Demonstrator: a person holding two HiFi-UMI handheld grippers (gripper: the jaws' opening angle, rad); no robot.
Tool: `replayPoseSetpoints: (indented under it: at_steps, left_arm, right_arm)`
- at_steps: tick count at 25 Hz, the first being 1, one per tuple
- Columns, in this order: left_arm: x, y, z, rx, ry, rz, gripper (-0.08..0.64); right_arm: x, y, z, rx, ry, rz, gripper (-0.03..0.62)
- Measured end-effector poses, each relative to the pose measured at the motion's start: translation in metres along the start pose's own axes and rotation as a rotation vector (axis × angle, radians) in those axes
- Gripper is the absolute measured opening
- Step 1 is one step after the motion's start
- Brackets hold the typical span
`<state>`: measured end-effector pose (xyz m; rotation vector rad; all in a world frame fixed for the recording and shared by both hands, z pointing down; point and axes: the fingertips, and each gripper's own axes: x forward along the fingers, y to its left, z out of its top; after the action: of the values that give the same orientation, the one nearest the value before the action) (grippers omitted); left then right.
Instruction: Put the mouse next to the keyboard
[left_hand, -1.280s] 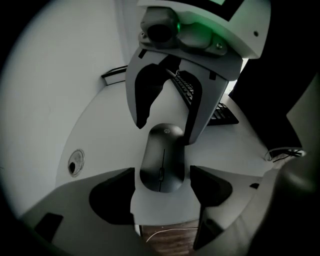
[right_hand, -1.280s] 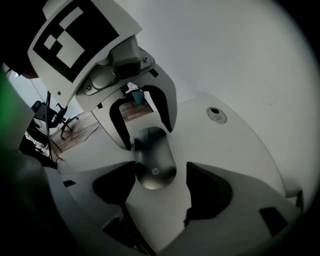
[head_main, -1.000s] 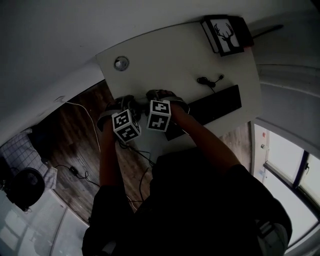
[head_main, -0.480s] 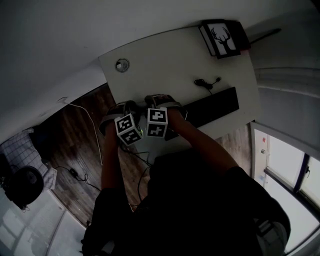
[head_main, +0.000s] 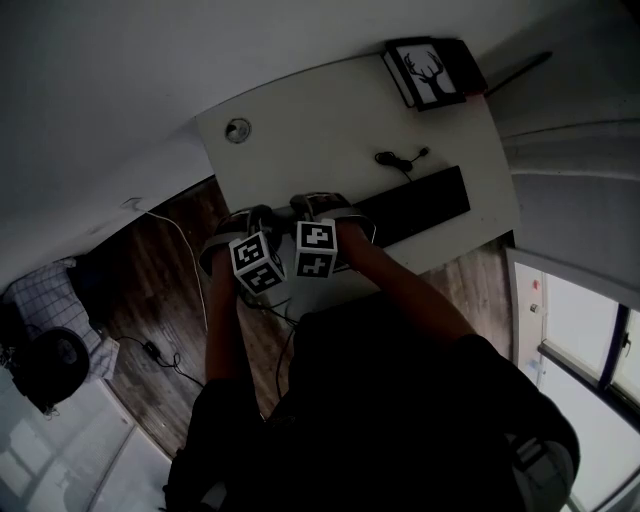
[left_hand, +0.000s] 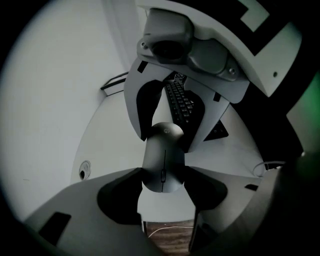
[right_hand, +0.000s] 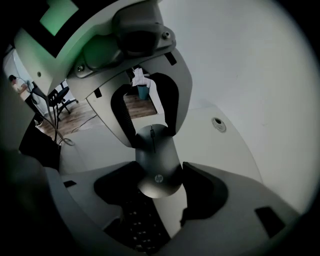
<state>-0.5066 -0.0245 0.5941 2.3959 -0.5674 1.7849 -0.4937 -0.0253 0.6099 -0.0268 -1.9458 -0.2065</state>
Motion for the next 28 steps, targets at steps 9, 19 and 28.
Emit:
replayPoseSetpoints:
  at_steps: [9, 19, 28]
  left_arm:
    - [-0.005, -0.020, 0.044, 0.010, 0.063, 0.016, 0.264]
    - [0.009, -0.035, 0.136, 0.012, 0.163, 0.009, 0.264]
    - [0.039, -0.036, 0.226, 0.189, 0.156, -0.003, 0.264]
  right_arm:
    - [-0.031, 0.009, -0.034, 0.013, -0.082, 0.012, 0.304]
    - [-0.076, -0.003, -0.116, -0.010, -0.135, -0.032, 0.304]
    - [-0.106, -0.020, -0.202, 0.154, -0.149, -0.098, 0.304]
